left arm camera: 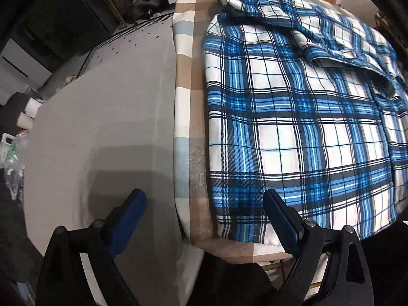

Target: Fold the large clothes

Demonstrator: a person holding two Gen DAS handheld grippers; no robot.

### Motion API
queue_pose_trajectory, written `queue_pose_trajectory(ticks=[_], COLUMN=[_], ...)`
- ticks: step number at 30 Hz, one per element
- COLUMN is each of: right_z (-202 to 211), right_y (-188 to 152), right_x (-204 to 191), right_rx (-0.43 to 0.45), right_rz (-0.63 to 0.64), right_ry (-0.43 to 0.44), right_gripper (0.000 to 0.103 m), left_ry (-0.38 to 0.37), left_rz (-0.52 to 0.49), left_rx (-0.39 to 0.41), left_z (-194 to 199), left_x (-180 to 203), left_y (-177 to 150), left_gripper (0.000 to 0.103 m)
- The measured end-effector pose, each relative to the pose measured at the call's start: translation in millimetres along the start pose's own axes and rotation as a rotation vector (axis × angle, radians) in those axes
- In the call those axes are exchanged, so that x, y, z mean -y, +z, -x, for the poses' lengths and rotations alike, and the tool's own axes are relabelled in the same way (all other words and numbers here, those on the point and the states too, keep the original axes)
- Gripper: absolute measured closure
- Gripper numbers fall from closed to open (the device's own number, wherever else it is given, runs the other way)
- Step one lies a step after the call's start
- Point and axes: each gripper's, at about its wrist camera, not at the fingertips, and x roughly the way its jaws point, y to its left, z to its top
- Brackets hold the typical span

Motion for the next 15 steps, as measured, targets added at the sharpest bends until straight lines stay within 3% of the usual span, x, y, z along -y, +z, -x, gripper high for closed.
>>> queue_pose_trajectory(ticks=[5, 8, 11, 15], right_z=[-0.9, 1.8, 2.1, -0.2], right_y=[1.1, 0.8, 0.5, -0.6], right_x=[-2.0, -0.9, -0.4, -0.5], right_rx=[0.001, 0.004, 0.001, -0.015], right_rz=[-0.003, -0.004, -0.004, -0.010], right_ry=[0.001, 0.006, 0.006, 0.027], right_gripper=[0.030, 0.030, 0.030, 0.030], left_ry=[0.055, -0.048, -0.086, -0.227], left_rz=[-0.024, -0.008, -0.010, 0.111], left_rx=[-0.013, -0.033, -0.068, -0.147], left_z=[-2.8, 4.5, 2.4, -17.6], left_x=[12.2, 13.6, 20.3, 3.3], left_y=[1.9, 2.8, 3.5, 8.7], left_gripper=[0.012, 0.013, 0.013, 0.013])
